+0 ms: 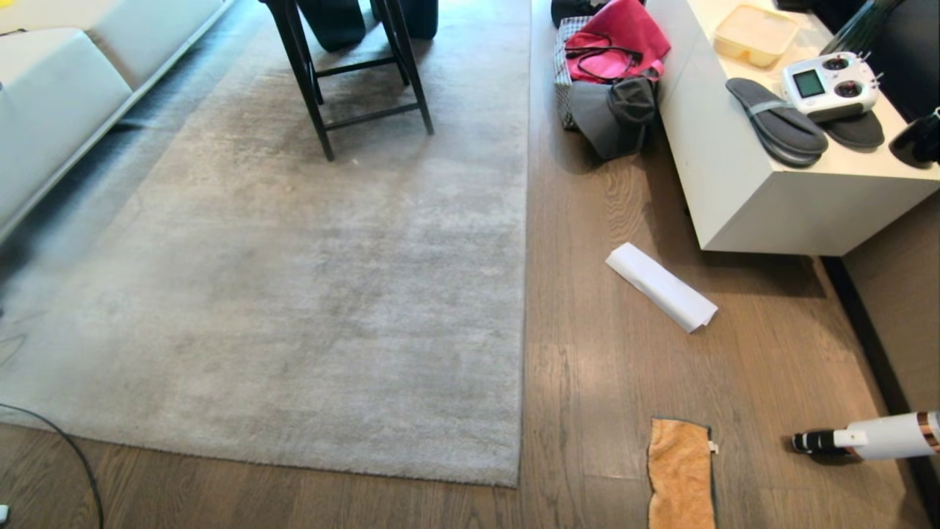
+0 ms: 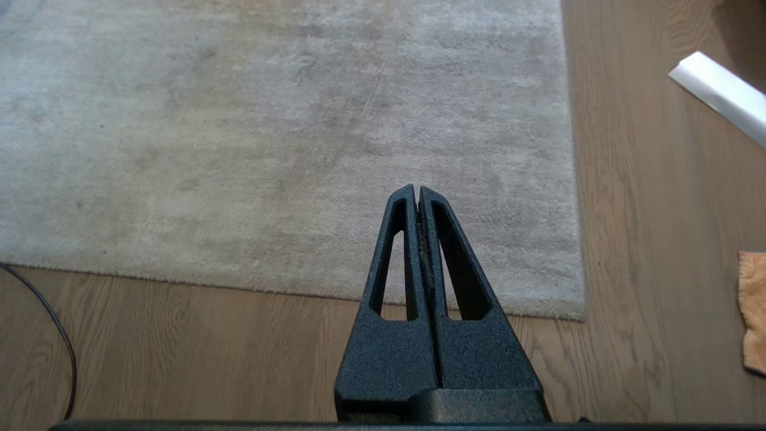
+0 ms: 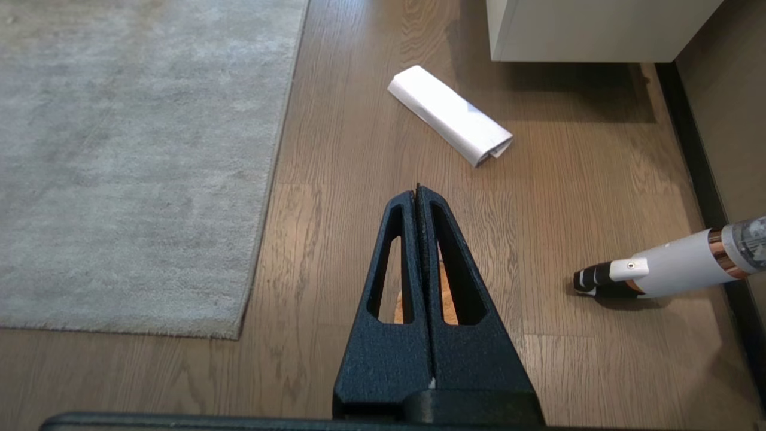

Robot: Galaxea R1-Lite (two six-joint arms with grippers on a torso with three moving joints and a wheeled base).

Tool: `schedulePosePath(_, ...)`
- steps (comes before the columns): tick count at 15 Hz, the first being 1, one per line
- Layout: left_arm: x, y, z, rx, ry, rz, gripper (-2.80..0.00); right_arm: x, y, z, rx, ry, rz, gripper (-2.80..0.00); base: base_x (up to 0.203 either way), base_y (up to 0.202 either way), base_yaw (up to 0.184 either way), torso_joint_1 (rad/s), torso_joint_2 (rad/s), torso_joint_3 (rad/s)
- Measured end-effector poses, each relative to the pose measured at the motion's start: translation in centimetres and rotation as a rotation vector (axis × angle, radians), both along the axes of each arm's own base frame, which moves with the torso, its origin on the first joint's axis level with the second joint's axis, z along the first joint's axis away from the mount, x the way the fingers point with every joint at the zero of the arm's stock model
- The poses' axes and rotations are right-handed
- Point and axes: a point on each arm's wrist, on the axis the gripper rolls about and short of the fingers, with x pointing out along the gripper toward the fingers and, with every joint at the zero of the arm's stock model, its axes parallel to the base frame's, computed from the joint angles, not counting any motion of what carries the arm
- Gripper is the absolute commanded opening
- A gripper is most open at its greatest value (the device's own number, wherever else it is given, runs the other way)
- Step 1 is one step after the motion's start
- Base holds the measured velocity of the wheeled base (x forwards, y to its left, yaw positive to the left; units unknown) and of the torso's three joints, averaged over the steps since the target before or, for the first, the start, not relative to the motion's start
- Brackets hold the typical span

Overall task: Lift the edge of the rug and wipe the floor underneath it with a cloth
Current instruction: Lift up the carpet

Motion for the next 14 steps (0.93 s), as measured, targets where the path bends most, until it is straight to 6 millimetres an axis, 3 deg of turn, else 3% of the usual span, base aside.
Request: schedulePosePath(14,0.00,0.00,0.00,-0.003,0.000,0.000,-2.80,0.00,0.00,0.00,0.000,0.000,0.000,-2.80,0.000,0.000,0.000,0.002,0.00,-0.197)
